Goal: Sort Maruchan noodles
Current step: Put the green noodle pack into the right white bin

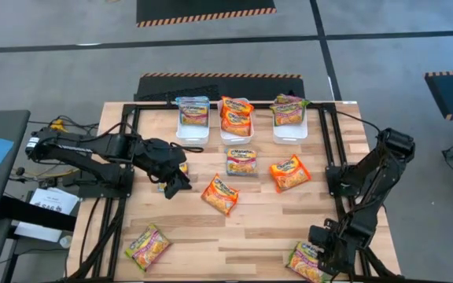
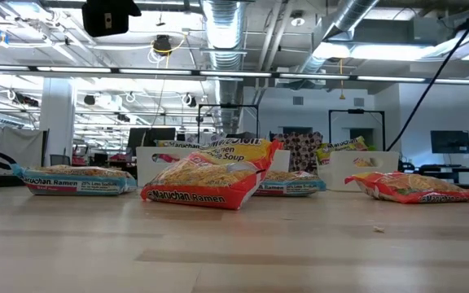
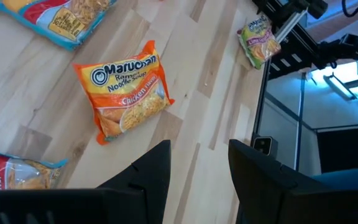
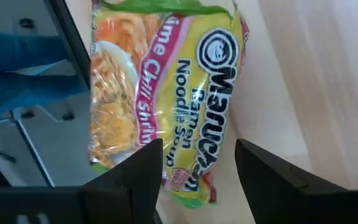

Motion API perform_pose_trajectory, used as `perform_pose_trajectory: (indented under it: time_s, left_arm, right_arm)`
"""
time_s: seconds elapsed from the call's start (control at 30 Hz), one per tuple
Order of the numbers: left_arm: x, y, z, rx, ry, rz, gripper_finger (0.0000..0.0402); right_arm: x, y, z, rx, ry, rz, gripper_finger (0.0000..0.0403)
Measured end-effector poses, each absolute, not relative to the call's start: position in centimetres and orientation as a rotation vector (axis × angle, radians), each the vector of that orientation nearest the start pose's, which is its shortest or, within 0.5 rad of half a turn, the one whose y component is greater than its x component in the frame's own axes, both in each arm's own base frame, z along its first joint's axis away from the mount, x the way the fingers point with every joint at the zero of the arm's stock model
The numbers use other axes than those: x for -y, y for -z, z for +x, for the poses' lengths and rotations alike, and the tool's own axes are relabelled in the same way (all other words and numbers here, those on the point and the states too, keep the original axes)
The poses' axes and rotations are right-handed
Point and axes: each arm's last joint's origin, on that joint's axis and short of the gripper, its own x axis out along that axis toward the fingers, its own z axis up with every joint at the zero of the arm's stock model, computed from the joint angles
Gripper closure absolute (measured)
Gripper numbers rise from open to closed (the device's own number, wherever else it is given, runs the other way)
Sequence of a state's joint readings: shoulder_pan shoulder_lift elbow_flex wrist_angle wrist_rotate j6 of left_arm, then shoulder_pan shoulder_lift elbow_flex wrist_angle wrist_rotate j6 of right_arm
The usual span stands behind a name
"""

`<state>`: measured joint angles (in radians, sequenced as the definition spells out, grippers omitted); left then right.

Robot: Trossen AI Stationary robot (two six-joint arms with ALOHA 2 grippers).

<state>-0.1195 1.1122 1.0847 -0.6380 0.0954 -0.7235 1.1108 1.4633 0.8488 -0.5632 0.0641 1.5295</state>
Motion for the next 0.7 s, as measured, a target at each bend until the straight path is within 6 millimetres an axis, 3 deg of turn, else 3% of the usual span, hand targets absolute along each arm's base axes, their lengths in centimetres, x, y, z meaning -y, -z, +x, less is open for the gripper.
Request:
perform_pose_trajectory:
  time_s: [0.27, 0.4, 0.7]
  left_arm:
    - [3.1, -33.4, 22.4, -0.707, -0.052, -0.677, 0.0253]
    - [3.1, -33.4, 22.4, -0.707, -0.047, -0.661, 0.0253]
    - [3.1, -33.4, 22.4, -0.706, -0.028, -0.61, 0.0253]
  right_arm:
    - [-22.8, -16.8, 11.4, -1.362, 0.093, 0.626, 0.0178]
    - [-23.0, -16.2, 11.6, -1.337, 0.045, 0.69, 0.0178]
    - [-22.0, -14.9, 12.2, -1.361, 0.138, 0.764, 0.0181]
